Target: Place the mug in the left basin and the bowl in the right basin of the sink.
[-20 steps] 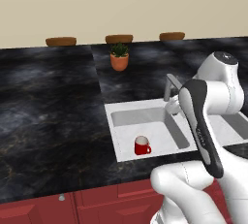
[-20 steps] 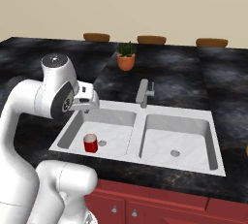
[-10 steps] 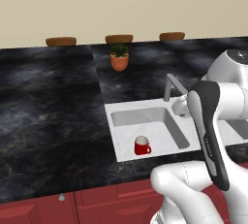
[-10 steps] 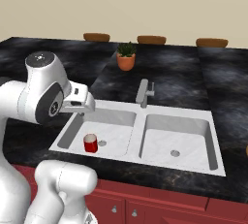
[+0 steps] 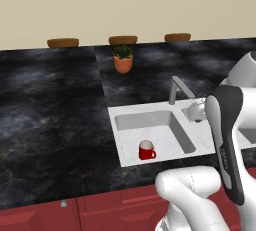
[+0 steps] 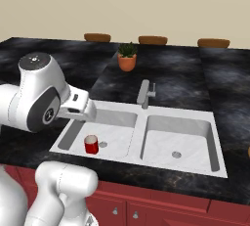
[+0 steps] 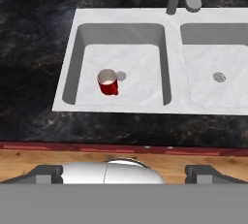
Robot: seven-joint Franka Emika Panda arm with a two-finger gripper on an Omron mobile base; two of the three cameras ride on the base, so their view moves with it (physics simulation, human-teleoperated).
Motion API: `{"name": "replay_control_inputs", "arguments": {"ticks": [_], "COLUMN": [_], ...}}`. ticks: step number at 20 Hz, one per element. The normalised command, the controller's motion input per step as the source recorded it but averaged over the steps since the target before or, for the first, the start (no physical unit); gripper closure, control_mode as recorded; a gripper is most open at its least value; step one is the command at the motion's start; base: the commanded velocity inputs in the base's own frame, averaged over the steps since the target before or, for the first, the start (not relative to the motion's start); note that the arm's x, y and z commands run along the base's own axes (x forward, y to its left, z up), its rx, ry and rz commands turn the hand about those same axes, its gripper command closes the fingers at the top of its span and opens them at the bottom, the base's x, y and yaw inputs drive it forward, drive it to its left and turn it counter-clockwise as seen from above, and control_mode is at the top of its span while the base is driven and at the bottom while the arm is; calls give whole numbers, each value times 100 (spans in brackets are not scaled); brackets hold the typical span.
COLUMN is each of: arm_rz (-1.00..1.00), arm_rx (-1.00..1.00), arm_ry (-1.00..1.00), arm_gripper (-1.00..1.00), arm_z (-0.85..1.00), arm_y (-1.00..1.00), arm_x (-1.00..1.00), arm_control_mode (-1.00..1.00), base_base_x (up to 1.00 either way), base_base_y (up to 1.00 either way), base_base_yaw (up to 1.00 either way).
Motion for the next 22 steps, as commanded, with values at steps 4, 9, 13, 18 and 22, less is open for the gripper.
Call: {"name": "replay_control_inputs", "arguments": {"ticks": [4,9,13,18,22], "arm_rz": [0,0,0,0,0], "arm_rx": [0,0,0,0,0], "arm_ry": [0,0,0,0,0], "arm_gripper": [-100,-100,-100,-100,-100], "arm_z": [0,0,0,0,0], "arm_y": [-2,0,0,0,0], "arm_x": [-11,0,0,0,0], "arm_control_mode": [100,100,100,100,100], "base_base_x": [-4,-9,-26,-21,-13], "base_base_y": [0,-18,-52,-51,-56], "base_base_yaw": [0,0,0,-1,-2]}}
